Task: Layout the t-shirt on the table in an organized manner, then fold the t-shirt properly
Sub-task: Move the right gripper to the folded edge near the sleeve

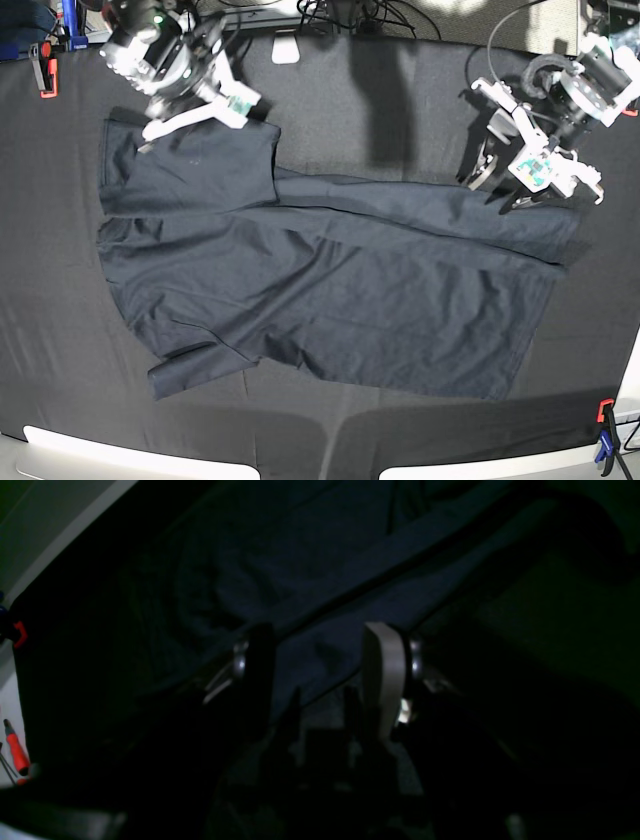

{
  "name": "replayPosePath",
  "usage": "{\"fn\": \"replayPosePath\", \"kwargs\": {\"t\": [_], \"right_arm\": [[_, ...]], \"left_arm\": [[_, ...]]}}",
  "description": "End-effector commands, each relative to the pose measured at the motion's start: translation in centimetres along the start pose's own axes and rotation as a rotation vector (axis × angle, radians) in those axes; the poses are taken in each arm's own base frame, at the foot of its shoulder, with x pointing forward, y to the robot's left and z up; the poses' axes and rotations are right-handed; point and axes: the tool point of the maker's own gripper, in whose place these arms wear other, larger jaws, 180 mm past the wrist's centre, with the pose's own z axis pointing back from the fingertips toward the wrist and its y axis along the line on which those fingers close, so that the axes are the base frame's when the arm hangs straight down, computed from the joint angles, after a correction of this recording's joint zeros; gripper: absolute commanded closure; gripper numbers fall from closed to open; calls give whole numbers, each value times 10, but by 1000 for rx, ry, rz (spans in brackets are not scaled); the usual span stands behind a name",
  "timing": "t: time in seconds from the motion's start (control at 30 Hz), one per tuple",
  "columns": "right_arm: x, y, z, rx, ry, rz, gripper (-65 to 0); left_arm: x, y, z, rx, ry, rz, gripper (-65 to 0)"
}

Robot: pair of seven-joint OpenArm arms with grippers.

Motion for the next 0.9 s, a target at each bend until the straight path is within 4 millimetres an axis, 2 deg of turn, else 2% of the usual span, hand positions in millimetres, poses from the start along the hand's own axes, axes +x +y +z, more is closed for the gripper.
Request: {"fn": "replayPosePath", "kwargs": {"t": [0.0, 0.5, 0.7, 0.87], "right_arm": [[3, -9, 3, -31, -14, 13, -169], [9, -13, 1, -59, -52, 21, -168], [1, -14, -3, -65, -24, 32, -168], [-9, -18, -14, -61, 15, 26, -168]], "left_arm": [[11, 4, 3, 11, -39, -12, -260], [11, 4, 3, 11, -38, -11, -260], [11, 4, 3, 11, -38, -11, -260], [10, 3, 3, 10, -36, -10, -260]]}}
